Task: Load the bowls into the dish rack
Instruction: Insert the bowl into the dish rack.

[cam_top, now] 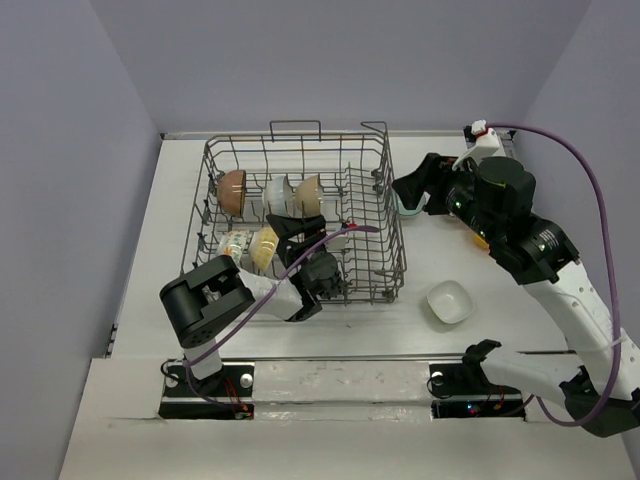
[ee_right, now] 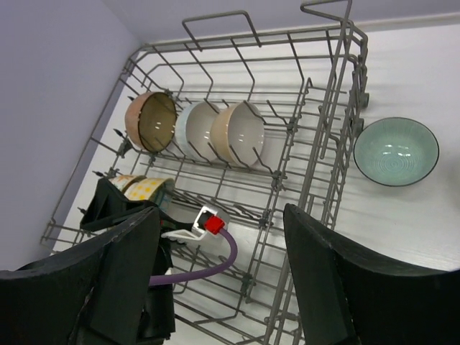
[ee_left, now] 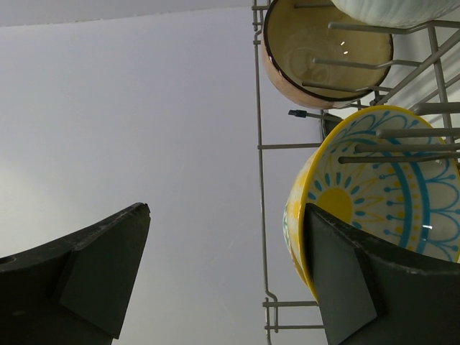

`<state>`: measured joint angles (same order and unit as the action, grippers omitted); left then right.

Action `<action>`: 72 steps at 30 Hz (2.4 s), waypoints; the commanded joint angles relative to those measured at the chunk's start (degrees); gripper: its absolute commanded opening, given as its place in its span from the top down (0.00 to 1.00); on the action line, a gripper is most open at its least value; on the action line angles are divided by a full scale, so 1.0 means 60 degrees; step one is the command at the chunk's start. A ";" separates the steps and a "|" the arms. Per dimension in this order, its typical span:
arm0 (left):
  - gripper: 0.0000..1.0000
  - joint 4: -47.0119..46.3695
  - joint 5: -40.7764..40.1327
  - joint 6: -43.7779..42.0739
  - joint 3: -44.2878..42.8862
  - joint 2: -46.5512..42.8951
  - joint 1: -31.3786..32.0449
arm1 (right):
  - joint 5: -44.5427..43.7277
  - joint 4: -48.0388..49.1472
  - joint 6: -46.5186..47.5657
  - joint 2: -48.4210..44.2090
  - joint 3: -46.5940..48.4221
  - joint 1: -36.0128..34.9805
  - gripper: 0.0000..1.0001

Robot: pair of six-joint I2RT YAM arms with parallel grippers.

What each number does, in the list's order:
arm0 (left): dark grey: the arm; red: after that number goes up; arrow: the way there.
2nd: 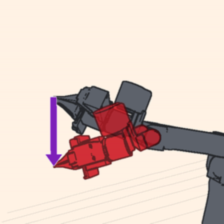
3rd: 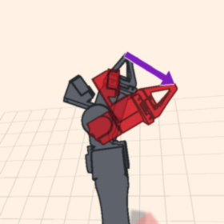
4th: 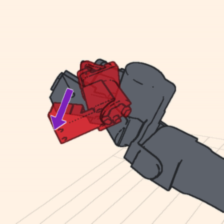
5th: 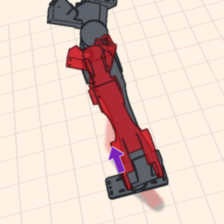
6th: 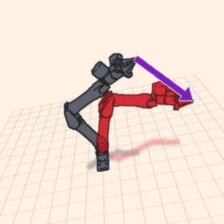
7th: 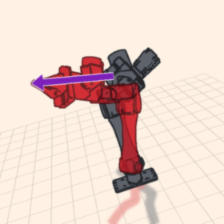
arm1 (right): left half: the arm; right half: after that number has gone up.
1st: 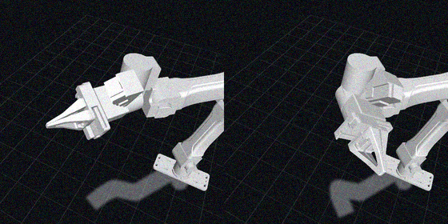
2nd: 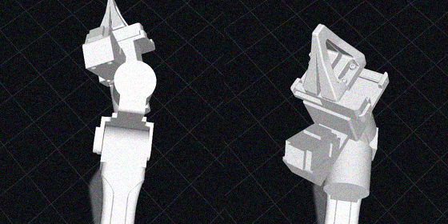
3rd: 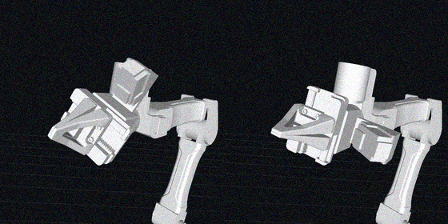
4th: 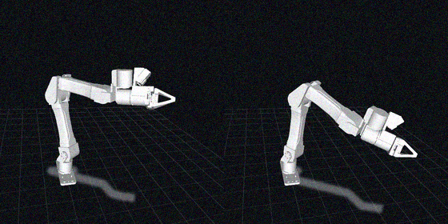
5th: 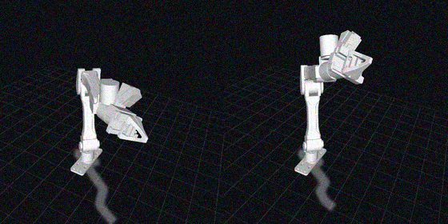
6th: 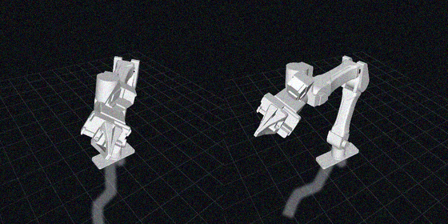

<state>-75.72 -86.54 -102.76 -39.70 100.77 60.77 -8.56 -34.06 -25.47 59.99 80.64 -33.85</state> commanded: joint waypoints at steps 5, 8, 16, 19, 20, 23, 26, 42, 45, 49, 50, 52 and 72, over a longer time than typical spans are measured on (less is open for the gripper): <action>0.01 -0.7287 -0.1997 -0.0056 -0.0033 0.0901 0.0301 | -0.0333 0.2976 -0.0281 -0.0695 -0.1044 -0.0072 0.21; 0.01 -0.7287 -0.1997 -0.0100 -0.0092 0.0827 0.0330 | 0.0018 0.3729 -0.0208 -0.0594 -0.1341 -0.0072 0.20; 0.01 -0.7287 -0.1997 -0.0144 0.0245 0.0300 0.0242 | 0.0446 0.2751 -0.0223 0.0841 -0.0331 -0.0160 0.20; 0.01 -0.7301 -0.1983 -0.0085 0.0494 -0.0036 0.0242 | -0.0038 0.2572 -0.0178 0.0842 -0.0490 -0.0248 0.19; 0.01 -0.7301 -0.1997 -0.0100 0.0538 -0.0095 0.0242 | 0.0063 0.2572 -0.0178 0.0871 -0.0520 -0.0248 0.19; 0.01 -0.7301 -0.1997 -0.0129 0.0567 -0.0432 0.0257 | 0.0268 0.2601 -0.0193 0.1090 -0.0593 -0.0248 0.19; 0.01 -0.7301 -0.1997 -0.0100 0.0626 -0.0696 0.0374 | 0.0269 0.2791 -0.0149 0.1369 -0.0608 -0.0248 0.19; 0.01 -0.7301 -0.1997 0.0413 0.0714 -0.0140 0.0799 | 0.0268 0.2806 -0.0120 0.2116 -0.0594 -0.0336 0.18; 0.01 -0.7301 -0.1997 0.0428 0.0554 -0.0082 0.0813 | 0.0327 0.2806 -0.0105 0.2233 -0.0608 -0.0336 0.18; 0.01 -0.7287 -0.1982 0.0457 0.0348 0.0240 0.0916 | 0.0342 0.2763 -0.0120 0.2321 -0.0564 -0.0336 0.18; 0.01 -0.7287 -0.1982 0.0529 0.0348 0.0284 0.0916 | 0.0342 0.2719 -0.0091 0.2336 -0.0492 -0.0336 0.18; 0.01 -0.7287 -0.1982 0.0588 0.0391 0.0562 0.0916 | 0.0371 0.2645 -0.0047 0.2365 -0.0418 -0.0423 0.18; 0.01 -0.7272 -0.1968 0.1570 0.0202 0.1807 0.0989 | 0.0533 0.2338 0.0085 0.2614 -0.0140 -0.0598 0.18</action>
<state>-83.96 -86.48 -98.59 -40.18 104.14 65.58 -5.63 -20.32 -26.04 75.48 76.51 -36.45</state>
